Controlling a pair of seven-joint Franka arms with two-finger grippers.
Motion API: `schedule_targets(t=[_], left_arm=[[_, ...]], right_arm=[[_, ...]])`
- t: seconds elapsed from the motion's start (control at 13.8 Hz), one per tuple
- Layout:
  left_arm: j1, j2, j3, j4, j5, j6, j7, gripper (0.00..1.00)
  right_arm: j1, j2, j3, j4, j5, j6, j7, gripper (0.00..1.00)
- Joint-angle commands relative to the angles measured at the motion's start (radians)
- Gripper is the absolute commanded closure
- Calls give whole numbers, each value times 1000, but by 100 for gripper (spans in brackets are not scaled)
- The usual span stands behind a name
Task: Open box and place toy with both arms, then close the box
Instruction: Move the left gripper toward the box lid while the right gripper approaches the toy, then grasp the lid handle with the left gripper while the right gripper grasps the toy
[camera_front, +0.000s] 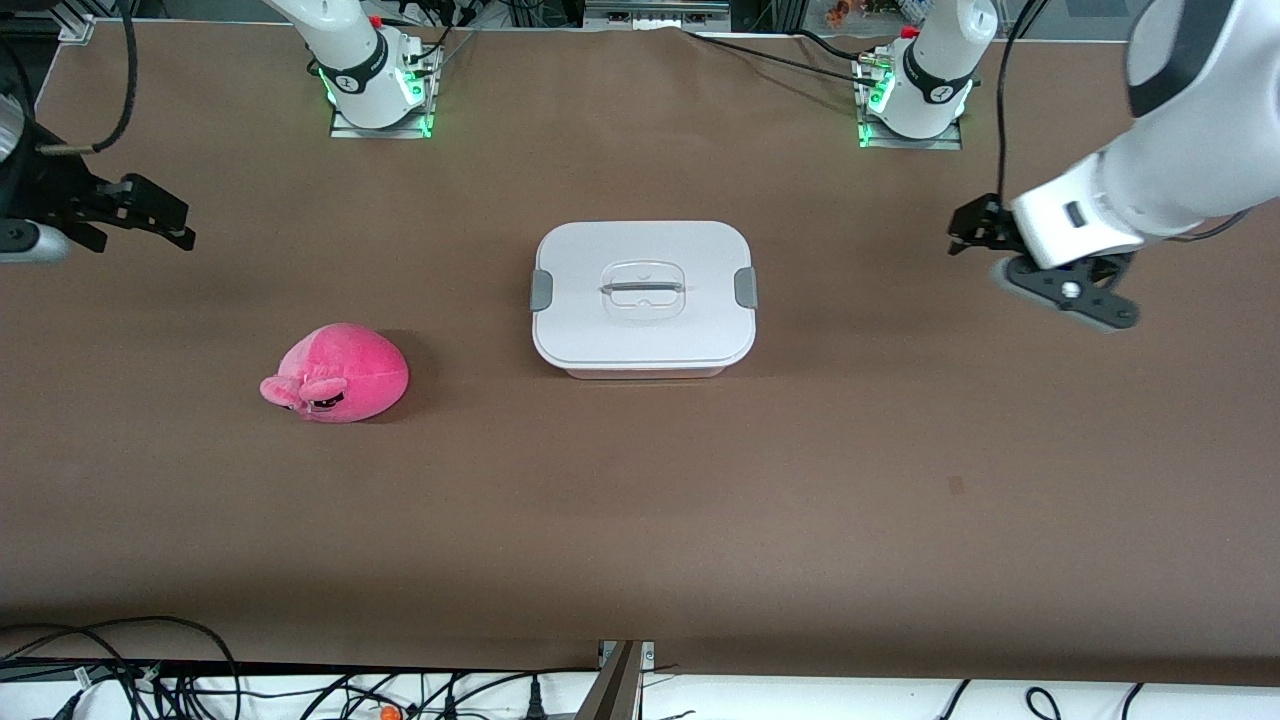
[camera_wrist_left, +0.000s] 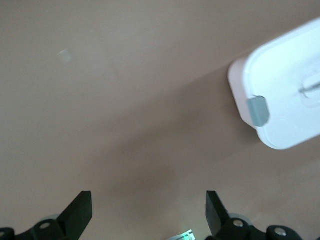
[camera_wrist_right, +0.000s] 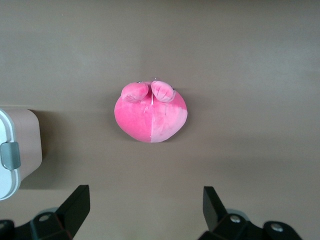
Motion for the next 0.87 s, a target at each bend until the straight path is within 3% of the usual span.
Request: schedule_targets(t=[0.0, 0.14, 0.51, 0.79], left_arm=[[-86, 103, -43, 113, -54, -17, 68, 0], [-148, 196, -70, 133, -123, -10, 123, 0], [-363, 313, -78, 112, -37, 293, 394, 0], [-400, 387, -80, 47, -21, 501, 495, 0]], right_arm=[[1, 105, 12, 31, -1, -6, -15, 0], [10, 113, 17, 25, 1, -3, -20, 0], [15, 231, 17, 19, 2, 63, -79, 0], [16, 276, 17, -85, 6, 223, -100, 0]])
